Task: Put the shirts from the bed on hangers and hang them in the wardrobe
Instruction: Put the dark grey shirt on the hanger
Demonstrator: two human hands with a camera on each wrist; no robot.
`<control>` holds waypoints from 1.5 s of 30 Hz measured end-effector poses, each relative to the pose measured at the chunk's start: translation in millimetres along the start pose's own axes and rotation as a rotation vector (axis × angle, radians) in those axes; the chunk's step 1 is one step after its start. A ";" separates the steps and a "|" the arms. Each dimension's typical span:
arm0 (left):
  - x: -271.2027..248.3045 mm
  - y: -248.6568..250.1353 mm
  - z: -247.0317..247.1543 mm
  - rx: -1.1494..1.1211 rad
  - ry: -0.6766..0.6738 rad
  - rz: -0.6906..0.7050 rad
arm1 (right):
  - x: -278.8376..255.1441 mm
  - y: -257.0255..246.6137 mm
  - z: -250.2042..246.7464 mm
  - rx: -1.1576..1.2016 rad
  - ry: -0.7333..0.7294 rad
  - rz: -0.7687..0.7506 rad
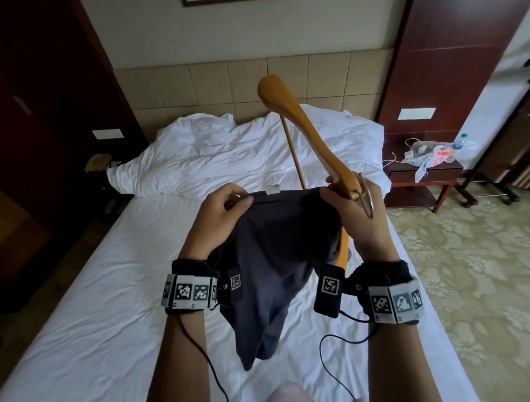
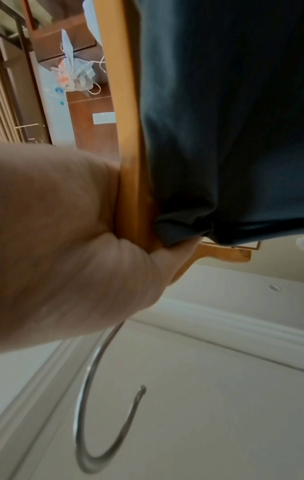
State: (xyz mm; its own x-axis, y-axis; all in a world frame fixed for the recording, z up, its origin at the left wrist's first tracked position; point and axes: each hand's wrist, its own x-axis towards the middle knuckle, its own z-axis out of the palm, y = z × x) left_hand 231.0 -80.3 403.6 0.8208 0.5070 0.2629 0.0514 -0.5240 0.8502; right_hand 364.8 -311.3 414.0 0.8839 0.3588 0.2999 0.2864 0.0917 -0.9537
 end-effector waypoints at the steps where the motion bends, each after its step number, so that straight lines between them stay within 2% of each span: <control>1: 0.2 -0.8 -4.1 0.025 0.003 0.029 | 0.7 1.8 -1.9 -0.013 0.006 -0.014; 3: 0.8 -0.5 -10.1 0.094 0.029 0.064 | 2.2 4.6 -4.5 -0.038 0.016 -0.039; 6: 1.3 -7.0 -9.4 0.262 0.093 0.013 | 3.3 7.8 -6.6 -0.071 0.020 -0.051; 9: -1.9 -18.9 -10.1 0.498 0.132 -0.147 | 4.2 10.0 -9.2 -0.054 0.017 -0.042; 11: -4.4 -22.8 -13.2 0.497 0.164 -0.278 | 4.7 9.8 -9.6 -0.052 0.012 -0.048; 13: -4.5 -22.3 -15.0 0.361 0.227 -0.371 | 5.0 9.1 -9.5 -0.056 0.011 -0.061; 15: -3.8 -18.3 -13.7 0.099 0.251 -0.427 | 5.5 9.3 -10.5 -0.063 -0.006 -0.045; 20: -1.9 0.1 -9.1 -0.476 0.272 -0.530 | 4.1 12.1 -21.9 -0.129 -0.185 0.062; 22: 0.9 3.3 -7.7 -0.596 0.295 -0.523 | 1.8 12.6 -25.1 -0.193 -0.246 0.103; 24: 2.2 6.7 -6.3 -0.626 0.324 -0.503 | -0.8 12.6 -26.8 -0.283 -0.347 0.140; 26: 2.3 6.7 -5.6 -0.555 0.333 -0.454 | -1.4 17.1 -27.6 -0.345 -0.423 0.166; 31: -1.8 0.2 -7.5 -0.325 0.301 -0.380 | 3.1 29.8 -29.0 -0.461 -0.460 0.171; 38: -8.6 -23.0 -7.6 -0.084 0.335 -0.419 | -2.3 29.5 -37.3 -0.308 -0.318 0.089; 45: -15.4 -46.7 -0.5 0.039 0.347 -0.501 | -7.3 14.7 -31.7 -0.217 -0.292 0.095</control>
State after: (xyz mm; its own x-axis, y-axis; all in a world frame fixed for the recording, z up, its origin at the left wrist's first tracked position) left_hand 215.6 -63.3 360.1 0.4584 0.8884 -0.0261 0.4097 -0.1852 0.8932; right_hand 374.3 -342.1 398.5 0.7769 0.6085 0.1615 0.3071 -0.1424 -0.9410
